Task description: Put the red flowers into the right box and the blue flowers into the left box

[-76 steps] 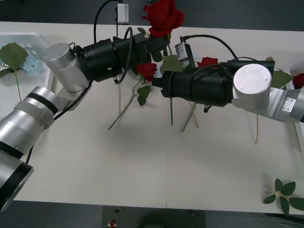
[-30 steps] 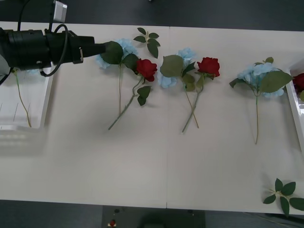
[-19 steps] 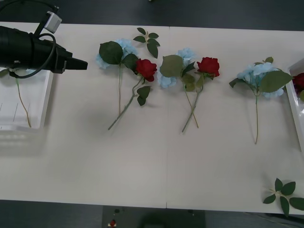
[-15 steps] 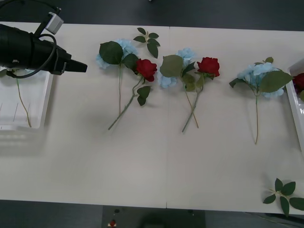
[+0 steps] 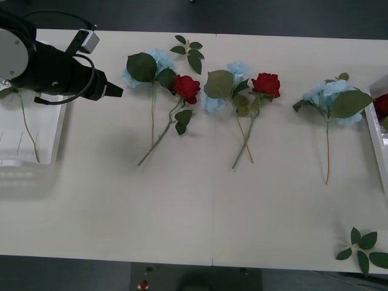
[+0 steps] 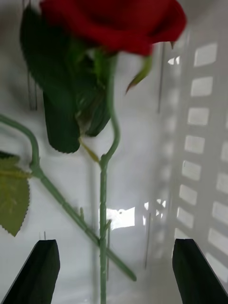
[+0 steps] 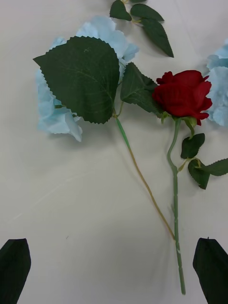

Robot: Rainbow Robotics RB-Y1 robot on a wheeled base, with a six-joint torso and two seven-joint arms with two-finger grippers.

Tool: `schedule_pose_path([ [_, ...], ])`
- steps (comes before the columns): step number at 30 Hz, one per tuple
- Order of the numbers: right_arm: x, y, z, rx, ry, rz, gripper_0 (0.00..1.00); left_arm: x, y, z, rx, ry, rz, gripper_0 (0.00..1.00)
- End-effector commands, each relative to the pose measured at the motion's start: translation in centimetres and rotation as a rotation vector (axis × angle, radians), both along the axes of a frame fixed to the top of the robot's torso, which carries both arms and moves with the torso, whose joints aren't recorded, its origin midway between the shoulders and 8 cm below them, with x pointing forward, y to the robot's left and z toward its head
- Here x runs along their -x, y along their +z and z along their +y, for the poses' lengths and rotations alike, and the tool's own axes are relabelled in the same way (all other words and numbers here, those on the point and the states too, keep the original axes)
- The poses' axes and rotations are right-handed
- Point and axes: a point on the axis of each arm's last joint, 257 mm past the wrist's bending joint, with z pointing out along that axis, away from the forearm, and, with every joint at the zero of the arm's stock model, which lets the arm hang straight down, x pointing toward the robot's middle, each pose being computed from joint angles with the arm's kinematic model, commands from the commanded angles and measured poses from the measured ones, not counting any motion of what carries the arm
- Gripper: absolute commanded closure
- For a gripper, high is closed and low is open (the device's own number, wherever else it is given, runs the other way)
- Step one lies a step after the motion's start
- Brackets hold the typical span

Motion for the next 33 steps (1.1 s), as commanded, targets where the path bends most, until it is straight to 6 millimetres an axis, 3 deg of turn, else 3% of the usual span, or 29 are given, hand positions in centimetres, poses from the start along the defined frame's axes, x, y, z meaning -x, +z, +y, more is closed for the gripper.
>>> schedule_pose_path([
  [1, -1.1, 5.5, 0.9, -0.05, 0.077, -0.003, 0.31, -1.8, 2.6, -2.4, 0.007, 0.023, -0.059, 0.0],
  [3, -1.0, 7.8, 2.6, -0.131, 0.119, -0.004, 0.26, -2.1, 2.3, -2.9, 0.003, 0.04, -0.065, 0.0],
  [5, -1.4, 11.4, 6.2, -0.25, 0.195, -0.011, 0.2, -2.7, 1.9, -3.4, -0.006, 0.063, -0.073, 0.0],
  [8, -1.8, 14.4, 10.0, -0.335, 0.266, 0.007, 0.18, -3.6, 1.4, -4.0, -0.017, 0.083, -0.082, 0.0],
  [10, -2.1, 15.3, 11.7, -0.376, 0.276, 0.013, 0.18, -4.2, 0.8, -4.3, -0.025, 0.097, -0.081, 0.0],
  [13, -3.0, 15.1, 14.2, -0.419, 0.274, 0.025, 0.18, -5.1, 0.2, -4.6, -0.039, 0.114, -0.092, 0.0],
  [22, -6.3, 6.6, 21.7, -0.559, 0.134, 0.036, 0.18, -8.4, -1.2, -5.0, -0.119, 0.189, -0.146, 0.0],
  [28, -7.1, 1.3, 25.8, -0.621, 0.049, 0.023, 0.18, -9.9, -2.1, -4.9, -0.115, 0.224, -0.169, 0.0],
  [33, -7.1, -1.0, 28.3, -0.672, 0.011, 0.012, 0.18, -10.3, -2.7, -4.6, -0.146, 0.239, -0.172, 0.0],
])
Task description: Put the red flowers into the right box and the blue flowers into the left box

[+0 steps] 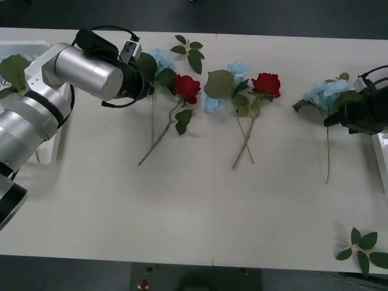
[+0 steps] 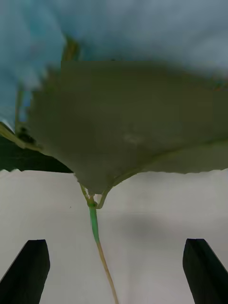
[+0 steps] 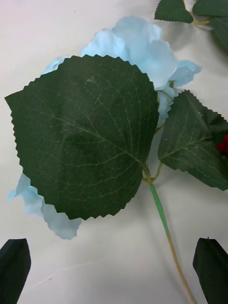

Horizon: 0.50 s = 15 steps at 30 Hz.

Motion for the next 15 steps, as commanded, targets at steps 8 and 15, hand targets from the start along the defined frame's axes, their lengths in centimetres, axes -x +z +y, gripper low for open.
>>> schedule_pose_path([
  [8, -0.5, -1.5, 3.6, -0.085, -0.056, -0.016, 0.18, -1.5, 1.6, -0.6, -0.01, 0.045, -0.043, 0.0],
  [15, -1.4, -4.3, 4.9, -0.064, -0.06, -0.066, 0.18, -1.7, 1.4, -1.1, -0.038, 0.05, -0.059, 0.0],
])
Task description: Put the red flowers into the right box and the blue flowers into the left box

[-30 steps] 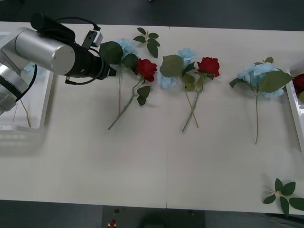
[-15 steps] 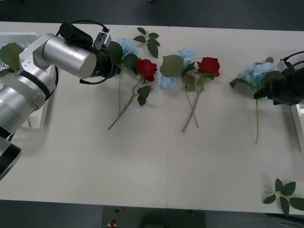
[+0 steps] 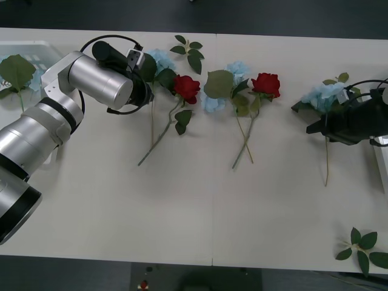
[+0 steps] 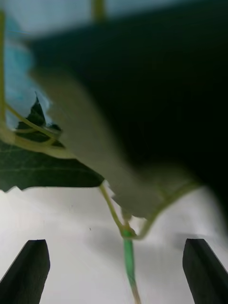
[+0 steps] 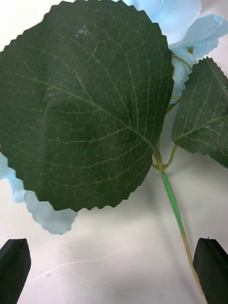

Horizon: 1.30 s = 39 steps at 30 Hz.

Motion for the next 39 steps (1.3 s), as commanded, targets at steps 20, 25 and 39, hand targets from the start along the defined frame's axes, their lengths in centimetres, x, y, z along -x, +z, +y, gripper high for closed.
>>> schedule_pose_path([
  [20, -1.1, -1.6, 1.2, 0.08, 0.041, -0.046, 1.0, -3.1, 2.9, -8.2, 0.092, -0.144, -0.255, 0.0],
  [25, -1.2, -0.8, 1.7, 0.074, 0.057, -0.047, 1.0, -2.9, 2.4, -8.0, 0.097, -0.139, -0.246, 0.0],
  [39, 1.2, 15.2, 0.9, -0.043, 0.195, -0.051, 1.0, -3.4, 1.4, -0.2, 0.063, -0.046, -0.229, 0.0],
])
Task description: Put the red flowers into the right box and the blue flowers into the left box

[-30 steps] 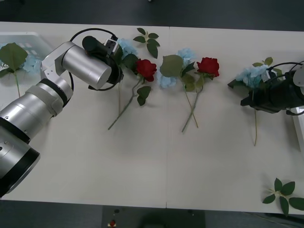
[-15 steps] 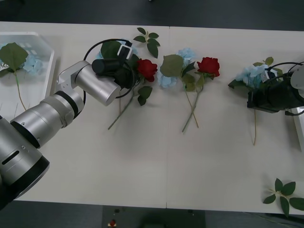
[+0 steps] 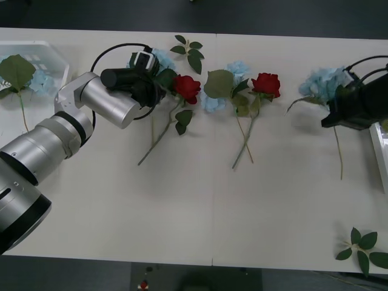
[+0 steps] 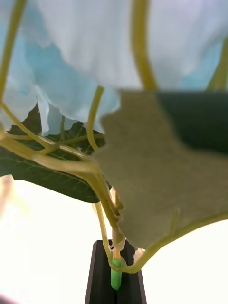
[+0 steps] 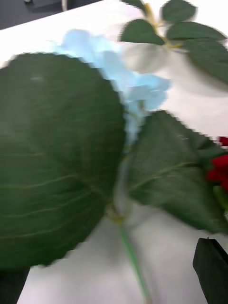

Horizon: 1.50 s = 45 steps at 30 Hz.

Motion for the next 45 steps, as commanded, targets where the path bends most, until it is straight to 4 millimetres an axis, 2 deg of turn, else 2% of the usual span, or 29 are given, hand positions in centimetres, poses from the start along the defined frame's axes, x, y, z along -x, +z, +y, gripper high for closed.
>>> schedule_pose_path([
  [1, -1.1, 8.3, -1.4, -0.045, -0.004, -0.084, 1.0, -0.6, 1.3, 3.0, 0.012, 0.042, -0.018, 0.0],
  [5, -0.3, 12.2, -1.3, -0.079, 0.042, -0.111, 1.0, -0.5, 0.8, 3.9, 0.017, 0.056, -0.01, 0.0],
  [9, 0.8, 16.2, 0.1, -0.118, 0.181, -0.169, 1.0, -0.2, 0.1, 4.6, 0.024, 0.068, 0.003, 0.0],
  [10, 1.0, 16.7, 0.5, -0.128, 0.202, -0.176, 1.0, -0.1, -0.1, 4.7, 0.022, 0.068, 0.007, 0.0],
  [13, 2.2, 18.8, 3.1, -0.165, 0.354, -0.239, 1.0, 0.4, -1.1, 4.6, 0.017, 0.063, 0.021, 0.0],
  [19, 3.6, 21.4, 8.1, -0.255, 0.577, -0.379, 1.0, 0.9, -2.0, 2.9, 0.021, 0.029, 0.021, 0.0],
  [23, 4.4, 21.8, 10.8, -0.271, 0.717, -0.466, 1.0, 1.0, -2.1, 1.9, 0.032, 0.018, 0.02, 0.0],
  [25, 4.8, 21.4, 11.2, -0.269, 0.752, -0.481, 1.0, 0.9, -1.8, 1.4, 0.036, 0.011, 0.013, 0.0],
  [29, 6.9, 19.5, 13.3, -0.294, 0.82, -0.47, 1.0, 0.7, -0.2, -0.3, 0.064, -0.021, -0.02, 0.0],
  [32, 8.2, 18.6, 15.1, -0.36, 0.821, -0.473, 1.0, 0.5, 1.2, -0.9, 0.078, -0.033, -0.04, 0.0],
  [37, 8.3, 18.1, 16.6, -0.424, 0.768, -0.519, 1.0, 0.4, 1.6, -1.0, 0.085, -0.036, -0.045, 0.0],
  [40, 8.2, 18.5, 17.1, -0.434, 0.762, -0.535, 1.0, 0.4, 2.1, -1.5, 0.092, -0.046, -0.055, 0.0],
  [43, 8.0, 20.1, 18.0, -0.497, 0.729, -0.56, 1.0, 0.3, 3.4, -1.6, 0.091, -0.06, -0.073, 0.0],
  [45, 7.9, 21.2, 18.7, -0.546, 0.701, -0.578, 1.0, 0.7, 3.1, -1.9, 0.109, -0.054, -0.046, 0.0],
])
